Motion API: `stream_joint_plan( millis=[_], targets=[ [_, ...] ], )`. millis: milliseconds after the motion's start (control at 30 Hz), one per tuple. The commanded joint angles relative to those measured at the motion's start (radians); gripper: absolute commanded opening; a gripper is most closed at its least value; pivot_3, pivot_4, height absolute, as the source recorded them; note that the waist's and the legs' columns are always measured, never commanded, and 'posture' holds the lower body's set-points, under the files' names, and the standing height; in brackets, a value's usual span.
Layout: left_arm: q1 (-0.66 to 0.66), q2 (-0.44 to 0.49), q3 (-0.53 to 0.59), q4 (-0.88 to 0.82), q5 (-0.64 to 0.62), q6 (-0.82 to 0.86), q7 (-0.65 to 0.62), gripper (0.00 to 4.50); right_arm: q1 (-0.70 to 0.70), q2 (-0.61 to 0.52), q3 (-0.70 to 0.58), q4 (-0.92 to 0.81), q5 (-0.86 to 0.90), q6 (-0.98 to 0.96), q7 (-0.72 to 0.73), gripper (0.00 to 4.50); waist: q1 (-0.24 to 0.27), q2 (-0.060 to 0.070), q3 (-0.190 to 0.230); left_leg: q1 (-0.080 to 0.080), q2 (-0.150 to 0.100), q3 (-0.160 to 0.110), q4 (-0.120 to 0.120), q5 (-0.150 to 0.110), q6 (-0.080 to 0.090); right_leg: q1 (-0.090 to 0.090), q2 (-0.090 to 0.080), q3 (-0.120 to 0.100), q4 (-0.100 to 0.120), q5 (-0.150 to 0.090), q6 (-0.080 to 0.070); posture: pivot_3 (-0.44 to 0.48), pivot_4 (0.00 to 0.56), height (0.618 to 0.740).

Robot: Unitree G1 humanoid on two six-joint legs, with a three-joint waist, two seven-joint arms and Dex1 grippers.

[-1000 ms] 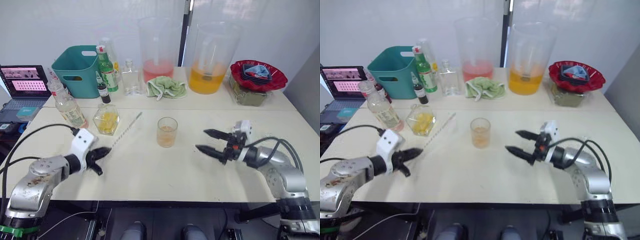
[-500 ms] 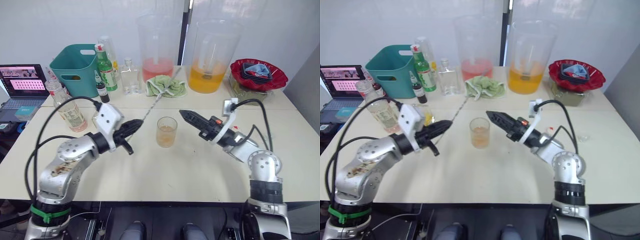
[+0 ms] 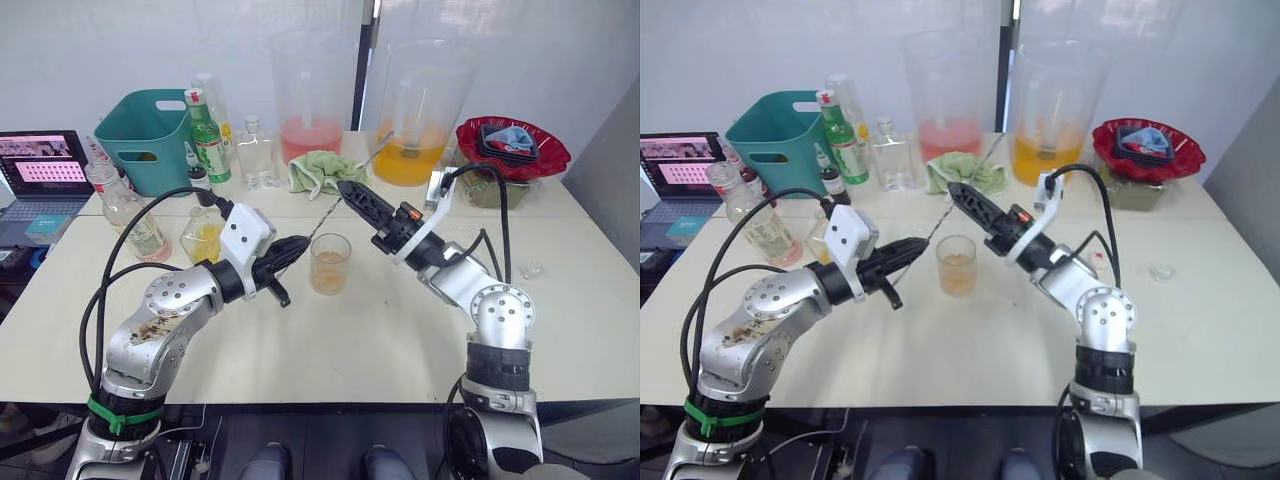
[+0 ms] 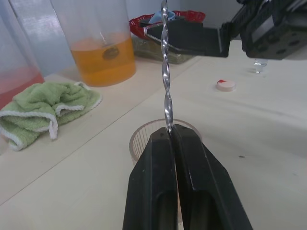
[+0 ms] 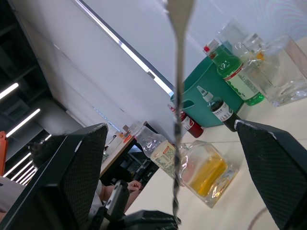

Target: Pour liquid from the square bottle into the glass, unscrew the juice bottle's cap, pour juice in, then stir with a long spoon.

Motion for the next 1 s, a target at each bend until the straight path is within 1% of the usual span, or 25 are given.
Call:
stream_joint_plan(
  millis=[33,133,333,400,433,567,667,733,833,1000],
  targets=[
    [-0.021,-0.002,-0.001,-0.016,0.009,-0.016,0.006,0.0,-0.023,0.0,-0.003,-0.026,-0.011,-0.033,-0.009,3.93,0.001,0.0,0.0,0.0,0.0,0.0,0.0,0.0,0.0,0.0,0.0,0.0,0.0,0.0,0.0,0.0,0.15,0.74],
    [-0.02,-0.008,-0.001,-0.016,0.015,-0.011,0.016,0.0,-0.017,-0.002,0.001,-0.03,-0.012,-0.037,-0.007,2.99,0.0,0.0,0.0,0.0,0.0,0.0,0.0,0.0,0.0,0.0,0.0,0.0,0.0,0.0,0.0,0.0,0.15,0.74],
    [-0.016,-0.021,-0.014,-0.032,0.023,-0.005,0.021,0.0,-0.01,-0.02,0.012,-0.031,-0.038,-0.043,0.021,0.85,0.0,0.0,0.0,0.0,0.0,0.0,0.0,0.0,0.0,0.0,0.0,0.0,0.0,0.0,0.0,0.0,0.15,0.74],
    [-0.013,-0.019,-0.019,-0.042,0.02,0.0,0.018,0.0,-0.007,-0.026,0.016,-0.029,-0.051,-0.048,0.033,0.2,0.0,0.0,0.0,0.0,0.0,0.0,0.0,0.0,0.0,0.0,0.0,0.0,0.0,0.0,0.0,0.0,0.15,0.74],
    [-0.012,-0.017,-0.023,-0.049,0.019,0.002,0.014,0.0,-0.005,-0.028,0.017,-0.026,-0.058,-0.051,0.038,0.02,-0.001,0.0,0.0,0.0,0.0,0.0,0.0,0.0,0.0,0.0,0.0,0.0,0.0,0.0,0.0,0.0,0.15,0.74],
    [-0.011,-0.014,-0.024,-0.056,0.018,0.005,0.013,0.0,0.001,-0.038,0.023,-0.016,-0.091,-0.063,0.063,0.02,-0.001,0.0,0.0,0.0,0.0,0.0,0.0,0.0,0.0,0.0,0.0,0.0,0.0,0.0,0.0,0.0,0.15,0.74],
    [-0.015,-0.017,0.002,-0.05,0.019,0.009,0.03,0.0,0.002,-0.047,0.017,-0.011,-0.1,-0.068,0.078,0.02,-0.001,0.0,0.0,0.0,0.0,0.0,0.0,0.0,0.0,0.0,0.0,0.0,-0.001,0.0,0.0,0.0,0.15,0.74],
    [-0.019,-0.018,0.033,-0.049,-0.008,0.014,0.027,0.67,-0.009,-0.053,-0.003,-0.002,-0.09,-0.069,0.083,0.0,-0.001,0.0,0.0,0.0,0.0,0.0,0.0,0.0,0.0,0.0,0.0,0.0,-0.001,0.0,0.0,0.0,0.15,0.74],
    [-0.02,-0.003,0.062,-0.05,-0.029,0.013,0.011,1.61,-0.044,-0.035,-0.067,0.026,-0.011,-0.067,0.059,0.0,0.0,0.0,0.0,0.0,0.0,0.0,0.0,0.0,0.0,0.0,0.0,0.0,-0.001,0.0,0.0,0.0,0.15,0.74],
    [-0.017,0.052,0.177,-0.046,-0.115,0.016,-0.033,3.33,-0.142,-0.079,-0.127,0.09,0.032,-0.068,0.065,0.0,-0.002,0.0,0.0,0.0,0.0,0.0,0.0,0.0,0.0,-0.001,0.0,0.0,-0.001,0.0,0.0,0.0,0.15,0.74]
  ],
)
